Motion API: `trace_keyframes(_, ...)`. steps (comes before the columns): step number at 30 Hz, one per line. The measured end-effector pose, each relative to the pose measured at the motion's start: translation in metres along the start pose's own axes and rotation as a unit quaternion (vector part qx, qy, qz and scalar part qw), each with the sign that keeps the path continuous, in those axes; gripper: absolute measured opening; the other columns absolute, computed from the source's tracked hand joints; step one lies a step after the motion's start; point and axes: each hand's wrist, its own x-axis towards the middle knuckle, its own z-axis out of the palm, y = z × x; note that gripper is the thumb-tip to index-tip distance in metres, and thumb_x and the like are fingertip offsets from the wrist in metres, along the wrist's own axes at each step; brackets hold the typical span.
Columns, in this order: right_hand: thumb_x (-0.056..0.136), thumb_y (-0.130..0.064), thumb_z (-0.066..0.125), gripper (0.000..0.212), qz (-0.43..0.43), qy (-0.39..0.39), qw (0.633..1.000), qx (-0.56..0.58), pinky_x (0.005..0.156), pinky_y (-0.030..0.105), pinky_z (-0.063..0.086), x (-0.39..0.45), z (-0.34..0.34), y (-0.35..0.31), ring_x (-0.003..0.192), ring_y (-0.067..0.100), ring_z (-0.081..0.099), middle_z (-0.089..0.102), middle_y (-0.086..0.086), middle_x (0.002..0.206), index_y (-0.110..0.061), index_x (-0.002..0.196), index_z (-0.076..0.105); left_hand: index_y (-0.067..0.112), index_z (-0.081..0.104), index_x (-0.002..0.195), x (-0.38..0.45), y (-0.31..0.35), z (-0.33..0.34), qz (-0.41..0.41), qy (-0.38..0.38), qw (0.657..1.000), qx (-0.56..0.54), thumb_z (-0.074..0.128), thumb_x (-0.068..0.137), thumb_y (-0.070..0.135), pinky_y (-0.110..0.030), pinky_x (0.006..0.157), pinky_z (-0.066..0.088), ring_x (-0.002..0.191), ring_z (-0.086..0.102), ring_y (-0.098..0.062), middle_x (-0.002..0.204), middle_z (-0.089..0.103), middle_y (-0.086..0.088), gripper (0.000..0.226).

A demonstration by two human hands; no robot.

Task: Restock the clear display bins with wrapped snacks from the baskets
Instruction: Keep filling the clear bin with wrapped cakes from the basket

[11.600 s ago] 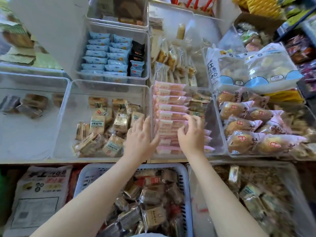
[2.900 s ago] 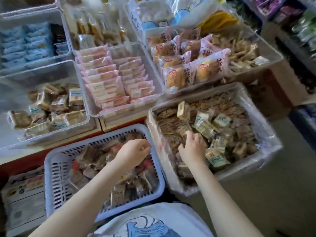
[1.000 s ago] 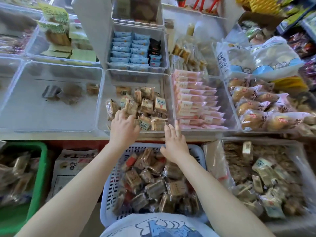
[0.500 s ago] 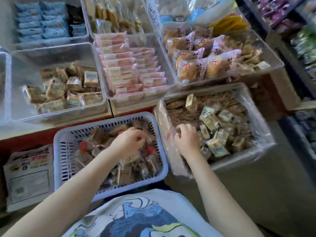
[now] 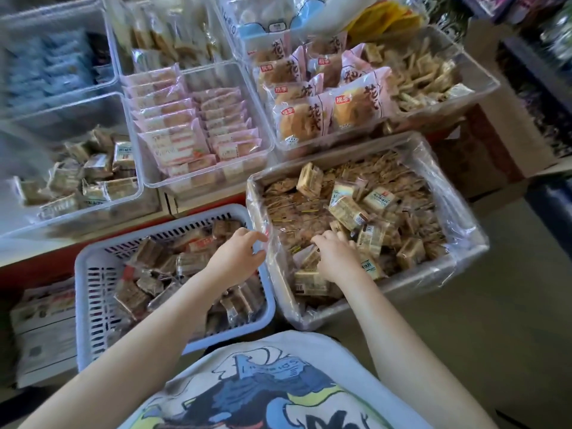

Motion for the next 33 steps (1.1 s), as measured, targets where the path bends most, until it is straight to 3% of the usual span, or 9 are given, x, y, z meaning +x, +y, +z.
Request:
trace_keyframes(4,0.085,0.004,0.054,0.07,-0.014,-0.026,0.999,-0.044,0.118,0.052,0.025,-0.004,-0.007,-0.001,0.145,0.031,0.024,0.033,0.007,0.151,-0.021,0.148,0.036,0.034,0.053,0.128,0.002,0.001,0.0,0.002,0.013,1.0,-0.009,0.053,0.098,0.038,-0.041,0.076,0.059,0.087,0.067,-0.016,0.13,0.046,0.004,0.031)
trace_keyframes(7,0.087,0.005,0.051,0.048,-0.011,-0.012,0.998,-0.061,0.114,0.048,0.031,-0.004,-0.014,-0.007,0.142,0.03,0.03,0.038,0.01,0.143,-0.014,0.131,0.049,0.034,0.055,0.125,-0.002,-0.003,-0.003,0.016,0.021,0.999,-0.023,0.054,0.097,0.037,-0.037,0.078,0.058,0.086,0.066,-0.014,0.127,0.048,0.005,0.029)
trace_keyframes(12,0.087,0.003,0.054,0.032,0.015,0.069,0.997,-0.02,0.09,0.041,0.047,-0.01,-0.031,-0.024,0.12,0.026,0.046,0.052,0.004,0.123,-0.016,0.112,0.048,0.035,0.058,0.125,-0.007,-0.026,-0.022,0.021,0.02,0.999,-0.045,0.056,0.096,0.039,-0.029,0.078,0.055,0.092,0.062,-0.01,0.124,0.049,0.007,0.03)
trace_keyframes(17,0.085,-0.007,0.062,0.03,-0.061,0.206,0.975,0.054,0.067,0.036,0.036,-0.017,-0.057,-0.081,0.093,0.023,0.044,0.051,-0.008,0.092,-0.024,0.094,0.04,0.032,0.045,0.142,-0.017,-0.054,-0.052,0.044,0.062,0.99,-0.122,0.059,0.093,0.049,-0.027,0.082,0.054,0.097,0.061,-0.006,0.133,0.049,0.009,0.054)
trace_keyframes(23,0.079,-0.003,0.07,0.035,-0.249,0.215,0.932,0.151,0.078,0.035,0.037,-0.007,-0.06,-0.217,0.095,0.019,0.044,0.056,-0.008,0.098,-0.023,0.103,0.052,0.041,0.059,0.122,-0.043,-0.113,-0.107,-0.023,0.07,0.878,-0.472,0.073,0.074,0.061,-0.04,0.085,0.058,0.093,0.071,-0.019,0.107,0.07,0.002,0.054)
trace_keyframes(26,0.078,0.001,0.067,0.044,-0.283,0.178,0.927,0.17,0.081,0.03,0.038,0.001,-0.049,-0.28,0.102,0.015,0.045,0.054,-0.011,0.106,-0.023,0.112,0.053,0.028,0.066,0.111,-0.062,-0.161,-0.134,-0.044,0.13,0.846,-0.515,0.075,0.086,0.036,-0.031,0.07,0.059,0.084,0.072,-0.016,0.099,0.073,-0.005,0.028)
trace_keyframes(28,0.082,-0.002,0.068,0.053,-0.3,0.143,0.927,0.172,0.096,0.032,0.042,0.011,-0.042,-0.317,0.119,0.018,0.045,0.053,-0.004,0.125,-0.022,0.128,0.051,0.024,0.067,0.109,-0.074,-0.198,-0.15,-0.068,0.193,0.83,-0.519,0.076,0.086,0.028,-0.023,0.062,0.055,0.072,0.067,-0.005,0.093,0.07,-0.003,0.025)
trace_keyframes(31,0.092,-0.01,0.063,0.062,-0.303,0.099,0.94,0.124,0.116,0.034,0.032,0.031,-0.033,-0.361,0.141,0.017,0.033,0.04,0.0,0.149,-0.02,0.147,0.038,0.029,0.068,0.099,-0.083,-0.253,-0.168,-0.109,0.259,0.802,-0.527,0.081,0.077,0.027,-0.042,0.077,0.061,0.076,0.07,-0.014,0.095,0.07,-0.006,0.026)
trace_keyframes(33,0.096,-0.015,0.06,0.061,-0.296,0.08,0.946,0.108,0.116,0.036,0.033,0.041,-0.03,-0.384,0.144,0.017,0.03,0.035,-0.003,0.154,-0.024,0.15,0.033,0.021,0.067,0.102,-0.086,-0.279,-0.179,-0.109,0.276,0.786,-0.543,0.081,0.081,0.017,-0.038,0.079,0.061,0.078,0.071,-0.015,0.097,0.07,-0.012,0.026)
